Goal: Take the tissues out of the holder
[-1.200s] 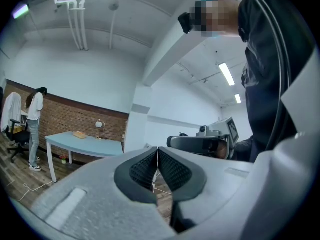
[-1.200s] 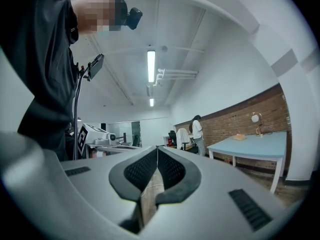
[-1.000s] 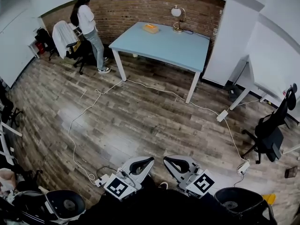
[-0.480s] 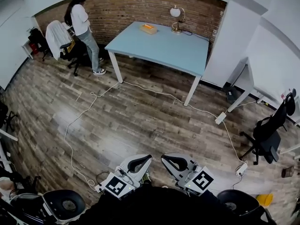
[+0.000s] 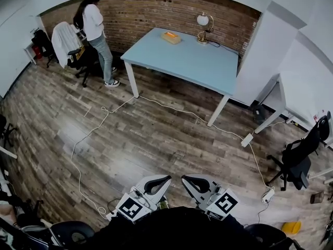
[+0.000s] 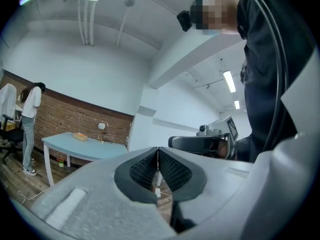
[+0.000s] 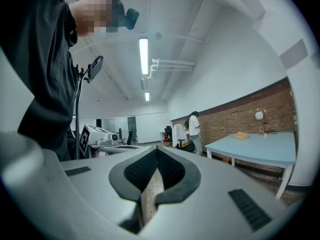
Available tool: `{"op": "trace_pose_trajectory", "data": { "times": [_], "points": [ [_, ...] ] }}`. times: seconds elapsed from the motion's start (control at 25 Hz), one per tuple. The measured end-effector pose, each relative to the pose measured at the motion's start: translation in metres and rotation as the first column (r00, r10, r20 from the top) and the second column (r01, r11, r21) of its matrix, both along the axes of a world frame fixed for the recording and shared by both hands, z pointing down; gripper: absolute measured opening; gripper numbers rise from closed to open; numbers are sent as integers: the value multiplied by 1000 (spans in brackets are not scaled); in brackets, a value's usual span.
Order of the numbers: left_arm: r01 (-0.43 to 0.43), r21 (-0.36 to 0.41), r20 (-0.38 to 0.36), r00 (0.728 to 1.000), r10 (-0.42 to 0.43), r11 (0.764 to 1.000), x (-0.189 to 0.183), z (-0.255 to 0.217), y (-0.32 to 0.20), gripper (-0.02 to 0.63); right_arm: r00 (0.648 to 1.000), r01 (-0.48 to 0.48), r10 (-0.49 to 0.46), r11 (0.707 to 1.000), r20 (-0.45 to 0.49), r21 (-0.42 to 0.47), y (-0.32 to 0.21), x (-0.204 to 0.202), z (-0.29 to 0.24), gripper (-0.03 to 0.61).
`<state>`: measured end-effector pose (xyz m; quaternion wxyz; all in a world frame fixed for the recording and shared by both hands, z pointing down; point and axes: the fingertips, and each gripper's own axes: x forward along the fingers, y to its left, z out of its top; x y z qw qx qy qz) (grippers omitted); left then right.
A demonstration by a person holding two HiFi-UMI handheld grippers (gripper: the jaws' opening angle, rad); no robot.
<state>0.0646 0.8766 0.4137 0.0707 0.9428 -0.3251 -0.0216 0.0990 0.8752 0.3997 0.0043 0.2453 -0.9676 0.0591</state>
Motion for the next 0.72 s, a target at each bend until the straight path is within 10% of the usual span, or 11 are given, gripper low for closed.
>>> {"op": "trace_pose_trajectory", "data": {
  "times": [0.72],
  "points": [
    [5, 0, 0, 1000, -5, 1000, -17, 9, -91, 9, 1000, 11, -11, 1000, 6, -1, -89, -21, 12, 5]
  ]
}}
